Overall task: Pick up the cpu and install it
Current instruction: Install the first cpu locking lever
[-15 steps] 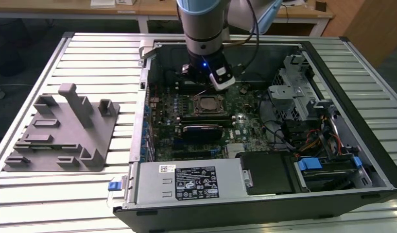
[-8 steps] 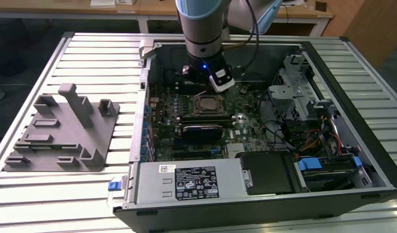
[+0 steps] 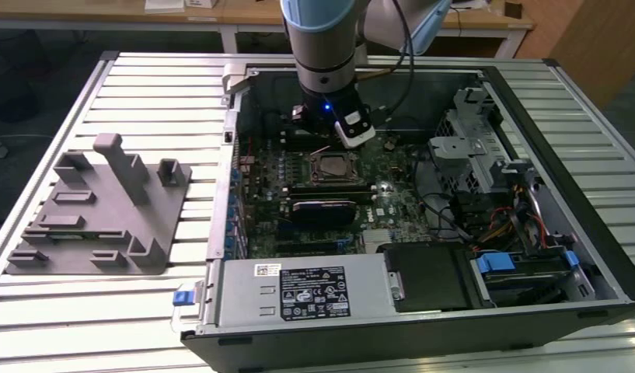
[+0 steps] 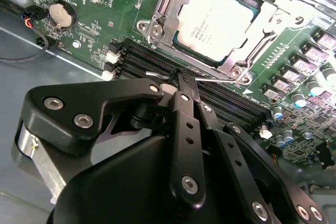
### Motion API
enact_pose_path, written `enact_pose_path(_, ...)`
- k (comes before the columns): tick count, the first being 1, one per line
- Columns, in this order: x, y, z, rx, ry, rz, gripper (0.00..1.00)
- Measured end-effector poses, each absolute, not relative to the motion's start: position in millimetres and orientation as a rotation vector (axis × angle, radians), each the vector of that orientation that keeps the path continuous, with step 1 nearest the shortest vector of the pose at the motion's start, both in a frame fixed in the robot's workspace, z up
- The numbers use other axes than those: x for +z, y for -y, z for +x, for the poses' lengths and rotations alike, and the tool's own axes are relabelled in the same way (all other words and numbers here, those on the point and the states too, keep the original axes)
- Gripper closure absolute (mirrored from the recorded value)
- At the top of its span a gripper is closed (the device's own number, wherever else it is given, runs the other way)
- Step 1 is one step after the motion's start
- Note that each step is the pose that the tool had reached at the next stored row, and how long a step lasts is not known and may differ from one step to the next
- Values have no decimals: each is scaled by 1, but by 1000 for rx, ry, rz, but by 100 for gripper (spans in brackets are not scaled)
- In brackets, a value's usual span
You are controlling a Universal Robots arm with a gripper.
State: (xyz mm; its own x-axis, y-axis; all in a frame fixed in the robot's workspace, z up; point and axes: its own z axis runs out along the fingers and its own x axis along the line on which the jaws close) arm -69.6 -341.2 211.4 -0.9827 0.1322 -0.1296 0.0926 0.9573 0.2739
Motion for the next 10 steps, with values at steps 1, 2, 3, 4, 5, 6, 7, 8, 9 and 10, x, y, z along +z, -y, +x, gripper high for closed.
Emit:
enact_pose_path(1,211,341,-70,401,-2961,182,89)
enact_pose_path(2,211,341,-70,397,-2959,197,89)
enact_pose_path(3,211,341,-70,391,-2956,214,89)
enact_pose_path(4,211,341,-70,386,-2954,231,89)
enact_pose_path(5,210,341,-70,383,-2952,243,89)
enact_pose_path(6,210,341,-70,380,-2951,252,89)
enact_pose_path(7,210,340,-70,379,-2949,260,89)
enact_pose_path(8,210,339,-70,377,-2948,267,89)
enact_pose_path(9,210,338,-70,376,-2947,273,89)
enact_pose_path(10,210,337,-70,375,-2946,279,89)
